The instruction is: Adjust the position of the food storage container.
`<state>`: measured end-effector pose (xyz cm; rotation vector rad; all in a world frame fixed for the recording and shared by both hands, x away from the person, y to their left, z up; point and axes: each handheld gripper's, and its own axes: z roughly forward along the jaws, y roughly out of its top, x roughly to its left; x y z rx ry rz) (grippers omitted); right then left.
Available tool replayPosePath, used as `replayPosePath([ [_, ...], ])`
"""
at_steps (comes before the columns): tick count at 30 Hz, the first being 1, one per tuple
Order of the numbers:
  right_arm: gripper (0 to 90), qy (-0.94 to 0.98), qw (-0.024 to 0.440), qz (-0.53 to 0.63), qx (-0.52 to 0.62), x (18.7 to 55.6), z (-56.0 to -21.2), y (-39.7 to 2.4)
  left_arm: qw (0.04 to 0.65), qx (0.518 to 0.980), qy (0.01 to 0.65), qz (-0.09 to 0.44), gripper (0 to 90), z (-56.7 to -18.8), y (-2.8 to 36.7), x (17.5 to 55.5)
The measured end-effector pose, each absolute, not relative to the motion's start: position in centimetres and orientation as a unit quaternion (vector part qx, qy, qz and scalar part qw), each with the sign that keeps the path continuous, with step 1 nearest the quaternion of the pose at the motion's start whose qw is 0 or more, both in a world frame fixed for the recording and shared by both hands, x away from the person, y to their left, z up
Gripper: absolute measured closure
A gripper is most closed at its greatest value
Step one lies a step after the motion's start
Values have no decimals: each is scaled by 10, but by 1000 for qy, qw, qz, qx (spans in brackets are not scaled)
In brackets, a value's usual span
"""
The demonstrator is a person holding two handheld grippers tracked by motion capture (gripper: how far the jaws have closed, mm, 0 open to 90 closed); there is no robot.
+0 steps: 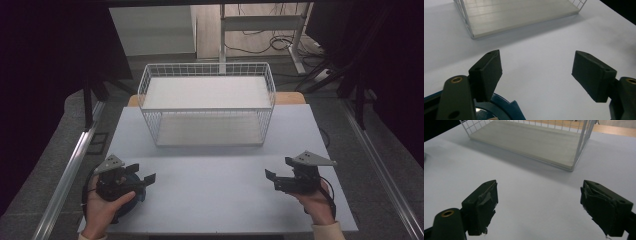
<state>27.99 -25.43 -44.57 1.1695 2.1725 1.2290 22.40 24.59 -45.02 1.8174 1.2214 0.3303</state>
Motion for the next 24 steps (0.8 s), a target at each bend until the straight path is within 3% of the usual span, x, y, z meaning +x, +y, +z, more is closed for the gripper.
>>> replayPosePath([
  [6,185,779,173,439,413,280,-445,-257,449,733,494,133,232,-450,247,221],
  [24,185,780,188,429,416,281,-445,-259,445,733,491,154,242,-446,254,217],
])
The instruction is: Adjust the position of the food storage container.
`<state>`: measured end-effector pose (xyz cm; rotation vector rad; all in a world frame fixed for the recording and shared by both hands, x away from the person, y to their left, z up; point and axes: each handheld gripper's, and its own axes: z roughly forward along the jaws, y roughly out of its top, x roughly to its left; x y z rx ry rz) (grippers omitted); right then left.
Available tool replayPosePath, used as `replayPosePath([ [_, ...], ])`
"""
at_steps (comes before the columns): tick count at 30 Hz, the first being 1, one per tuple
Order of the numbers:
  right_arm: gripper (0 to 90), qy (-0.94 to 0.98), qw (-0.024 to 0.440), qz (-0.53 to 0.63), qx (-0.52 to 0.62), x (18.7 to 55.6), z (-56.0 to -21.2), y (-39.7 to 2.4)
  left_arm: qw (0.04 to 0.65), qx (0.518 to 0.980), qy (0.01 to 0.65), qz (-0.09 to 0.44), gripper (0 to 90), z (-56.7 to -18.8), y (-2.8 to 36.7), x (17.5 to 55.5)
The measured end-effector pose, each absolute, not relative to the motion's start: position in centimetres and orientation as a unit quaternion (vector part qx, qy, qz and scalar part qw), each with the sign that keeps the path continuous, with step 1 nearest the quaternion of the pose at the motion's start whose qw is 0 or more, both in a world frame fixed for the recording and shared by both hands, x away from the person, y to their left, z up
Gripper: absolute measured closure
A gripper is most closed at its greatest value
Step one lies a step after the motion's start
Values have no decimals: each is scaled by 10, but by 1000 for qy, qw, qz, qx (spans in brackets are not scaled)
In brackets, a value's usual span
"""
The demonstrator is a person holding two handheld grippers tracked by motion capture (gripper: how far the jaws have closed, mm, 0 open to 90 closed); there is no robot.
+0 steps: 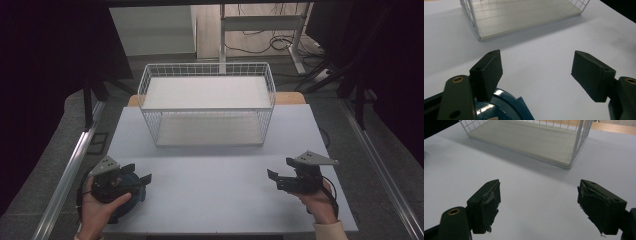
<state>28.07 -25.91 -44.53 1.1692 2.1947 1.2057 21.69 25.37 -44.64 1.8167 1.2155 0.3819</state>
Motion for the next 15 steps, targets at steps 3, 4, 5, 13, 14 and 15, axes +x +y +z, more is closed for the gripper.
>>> replayPosePath([
  [3,185,782,191,427,413,280,-445,-259,446,733,489,156,242,-443,254,214],
  [4,185,784,192,424,411,280,-445,-259,447,735,485,157,242,-438,253,211],
  [5,185,784,192,423,411,280,-445,-259,447,735,485,157,243,-438,253,211],
  [13,185,785,193,418,414,281,-448,-262,439,721,506,176,275,-424,272,197],
  [14,185,785,194,417,414,281,-448,-262,438,722,505,178,284,-423,274,195],
  [15,185,785,194,417,414,281,-448,-262,439,721,505,179,290,-422,276,193],
])
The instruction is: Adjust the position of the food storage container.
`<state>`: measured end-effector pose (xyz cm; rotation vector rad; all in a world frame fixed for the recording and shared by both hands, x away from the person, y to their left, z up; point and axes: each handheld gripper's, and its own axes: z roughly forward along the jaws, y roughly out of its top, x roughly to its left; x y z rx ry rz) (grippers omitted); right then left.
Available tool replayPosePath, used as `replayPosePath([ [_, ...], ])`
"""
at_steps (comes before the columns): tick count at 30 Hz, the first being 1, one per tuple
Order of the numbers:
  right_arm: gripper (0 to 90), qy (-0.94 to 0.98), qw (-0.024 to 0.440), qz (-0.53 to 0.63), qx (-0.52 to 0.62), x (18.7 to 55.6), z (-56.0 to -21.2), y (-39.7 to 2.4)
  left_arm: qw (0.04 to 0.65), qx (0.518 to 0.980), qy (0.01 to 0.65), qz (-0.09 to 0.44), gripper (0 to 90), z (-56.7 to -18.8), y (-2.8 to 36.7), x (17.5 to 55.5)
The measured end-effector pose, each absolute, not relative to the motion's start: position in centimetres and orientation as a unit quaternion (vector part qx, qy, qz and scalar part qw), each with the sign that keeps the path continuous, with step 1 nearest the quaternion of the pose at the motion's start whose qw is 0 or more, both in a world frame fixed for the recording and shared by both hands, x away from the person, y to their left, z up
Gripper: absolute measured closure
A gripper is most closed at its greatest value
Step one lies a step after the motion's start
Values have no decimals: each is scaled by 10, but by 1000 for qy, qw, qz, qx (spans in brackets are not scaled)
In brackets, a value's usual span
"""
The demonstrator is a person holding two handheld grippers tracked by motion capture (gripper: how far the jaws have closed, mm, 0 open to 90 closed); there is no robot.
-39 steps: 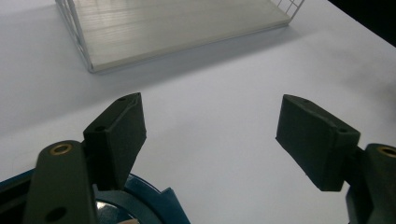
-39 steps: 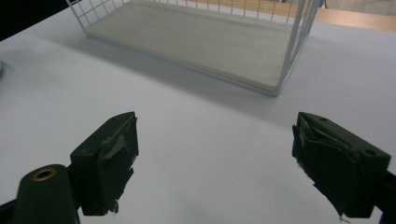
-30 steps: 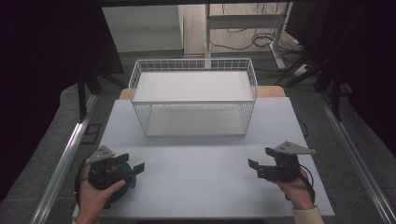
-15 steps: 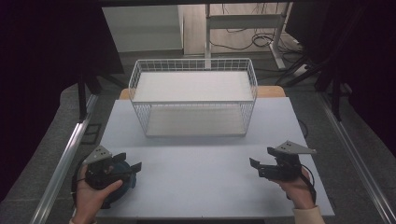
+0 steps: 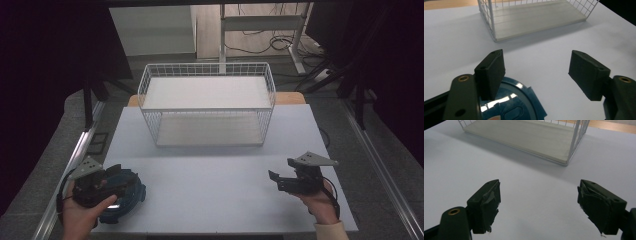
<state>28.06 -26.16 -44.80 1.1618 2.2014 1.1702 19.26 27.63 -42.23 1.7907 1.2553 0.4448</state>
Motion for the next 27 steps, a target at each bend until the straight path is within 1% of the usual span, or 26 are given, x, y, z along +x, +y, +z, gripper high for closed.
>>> replayPosePath([
  [7,185,786,194,414,417,281,-449,-261,441,713,516,176,343,-423,297,182],
  [10,185,785,194,413,419,281,-449,-262,442,709,520,177,374,-422,305,181],
  [12,185,784,195,412,421,282,-449,-263,440,710,521,176,410,-422,307,181],
  [13,185,784,195,412,421,282,-449,-263,436,711,522,177,410,-423,308,181],
  [14,185,784,196,412,421,282,-449,-263,432,714,522,180,436,-424,309,180],
  [16,185,784,196,411,421,282,-450,-264,422,719,519,190,529,-425,311,180],
  [17,185,784,198,410,422,282,-450,-264,414,718,525,193,613,-427,314,179],
  [18,185,784,198,409,422,282,-450,-264,411,718,528,193,659,-428,316,179],
  [21,184,784,199,408,423,282,-450,-264,401,717,536,193,767,-431,323,177],
  [23,184,785,200,407,423,281,-450,-264,399,717,539,193,824,-432,326,175],
  [24,184,785,200,407,423,281,-450,-264,396,715,542,194,824,-432,329,174],
  [27,184,784,201,407,424,281,-450,-264,388,706,560,195,880,-438,344,165],
])
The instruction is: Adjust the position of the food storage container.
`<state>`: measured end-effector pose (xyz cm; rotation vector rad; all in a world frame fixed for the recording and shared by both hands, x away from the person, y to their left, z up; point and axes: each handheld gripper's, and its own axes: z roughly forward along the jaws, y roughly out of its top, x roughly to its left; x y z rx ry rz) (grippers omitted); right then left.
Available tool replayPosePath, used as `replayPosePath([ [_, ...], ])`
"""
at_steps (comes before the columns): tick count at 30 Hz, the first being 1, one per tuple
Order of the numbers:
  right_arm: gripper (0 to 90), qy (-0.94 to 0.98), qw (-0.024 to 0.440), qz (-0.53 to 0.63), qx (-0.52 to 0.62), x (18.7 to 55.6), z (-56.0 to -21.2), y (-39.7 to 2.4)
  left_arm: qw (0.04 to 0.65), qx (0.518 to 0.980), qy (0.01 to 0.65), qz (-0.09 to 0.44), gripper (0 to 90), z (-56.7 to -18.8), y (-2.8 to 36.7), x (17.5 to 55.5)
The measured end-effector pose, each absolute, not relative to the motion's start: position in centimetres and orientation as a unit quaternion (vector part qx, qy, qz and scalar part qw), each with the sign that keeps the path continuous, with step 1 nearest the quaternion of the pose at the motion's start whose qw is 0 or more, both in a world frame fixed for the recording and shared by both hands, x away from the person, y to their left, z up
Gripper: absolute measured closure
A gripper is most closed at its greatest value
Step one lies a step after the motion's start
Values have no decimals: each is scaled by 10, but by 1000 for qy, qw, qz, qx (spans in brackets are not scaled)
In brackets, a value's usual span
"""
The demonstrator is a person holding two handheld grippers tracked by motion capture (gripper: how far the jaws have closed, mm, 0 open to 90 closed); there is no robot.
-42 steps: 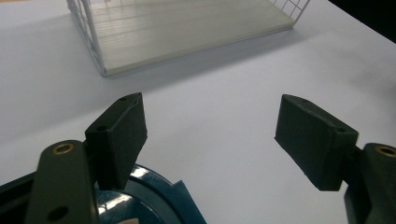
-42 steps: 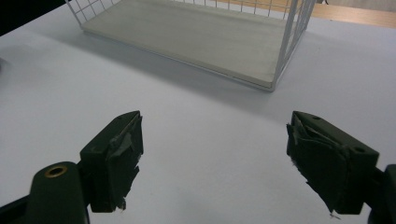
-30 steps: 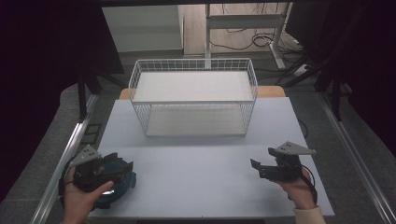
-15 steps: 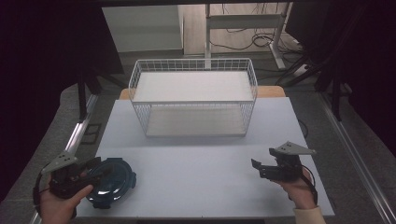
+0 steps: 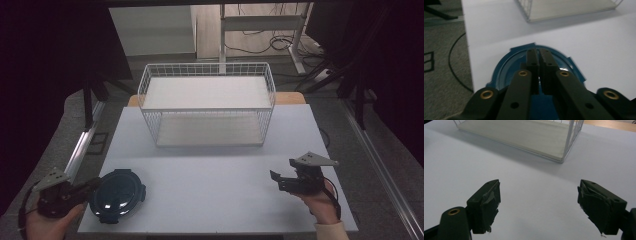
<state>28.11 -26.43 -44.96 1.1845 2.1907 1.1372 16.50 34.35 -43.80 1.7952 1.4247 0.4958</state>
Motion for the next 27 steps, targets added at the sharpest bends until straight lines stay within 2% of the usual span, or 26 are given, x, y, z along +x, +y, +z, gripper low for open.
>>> replayPosePath([
  [8,183,782,205,405,427,282,-448,-264,356,679,614,189,898,-470,380,148],
  [20,181,785,208,396,428,282,-450,-262,305,675,648,175,899,-502,397,158],
  [27,179,785,211,394,430,283,-451,-263,296,695,643,128,899,-516,389,164],
])
